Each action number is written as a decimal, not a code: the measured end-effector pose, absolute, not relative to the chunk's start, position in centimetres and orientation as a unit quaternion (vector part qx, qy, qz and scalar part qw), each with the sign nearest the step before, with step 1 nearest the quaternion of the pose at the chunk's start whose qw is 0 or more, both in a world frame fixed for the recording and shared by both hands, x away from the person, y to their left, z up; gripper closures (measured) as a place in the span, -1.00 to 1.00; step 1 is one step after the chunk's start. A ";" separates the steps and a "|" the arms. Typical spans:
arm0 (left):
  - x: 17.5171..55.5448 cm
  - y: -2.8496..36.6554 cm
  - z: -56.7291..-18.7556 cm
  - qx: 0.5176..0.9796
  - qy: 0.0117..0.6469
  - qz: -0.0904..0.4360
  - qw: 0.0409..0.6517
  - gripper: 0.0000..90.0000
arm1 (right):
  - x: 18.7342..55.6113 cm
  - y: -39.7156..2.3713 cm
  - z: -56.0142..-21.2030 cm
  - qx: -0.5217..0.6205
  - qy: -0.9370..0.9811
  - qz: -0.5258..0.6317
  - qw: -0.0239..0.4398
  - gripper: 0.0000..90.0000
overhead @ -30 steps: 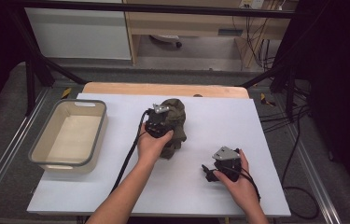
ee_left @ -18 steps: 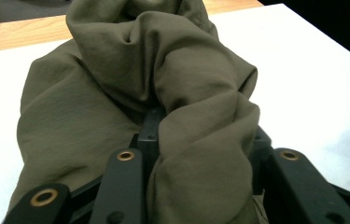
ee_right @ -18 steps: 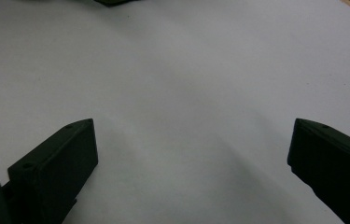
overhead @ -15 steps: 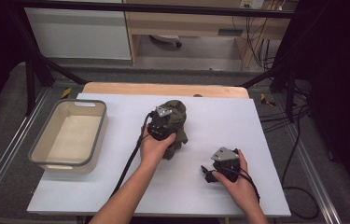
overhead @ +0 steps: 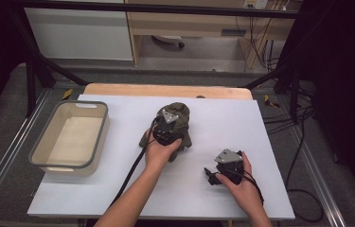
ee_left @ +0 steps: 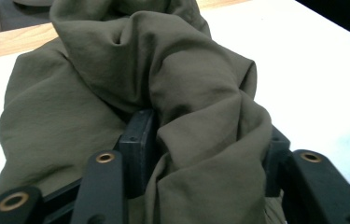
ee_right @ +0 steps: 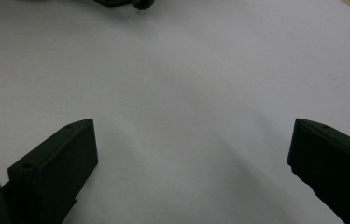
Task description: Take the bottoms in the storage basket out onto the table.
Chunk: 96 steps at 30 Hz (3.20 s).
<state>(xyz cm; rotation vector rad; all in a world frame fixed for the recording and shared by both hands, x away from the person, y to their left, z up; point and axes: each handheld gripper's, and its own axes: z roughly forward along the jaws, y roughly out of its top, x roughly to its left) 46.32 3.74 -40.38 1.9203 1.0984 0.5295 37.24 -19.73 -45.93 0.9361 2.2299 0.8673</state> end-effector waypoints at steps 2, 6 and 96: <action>46.3 3.7 -40.4 0.767 0.435 0.212 0.421 -0.03 | 37.3 -19.7 -45.9 0.348 0.833 0.324 0.283 -0.95; 46.1 3.7 -40.4 0.770 0.428 0.209 0.425 -0.15 | 37.2 -19.7 -45.9 0.350 0.833 0.324 0.282 -0.95; 41.9 8.7 -34.5 0.735 0.422 0.240 0.473 -0.64 | 36.9 -20.3 -44.6 0.364 0.797 0.387 0.288 -0.94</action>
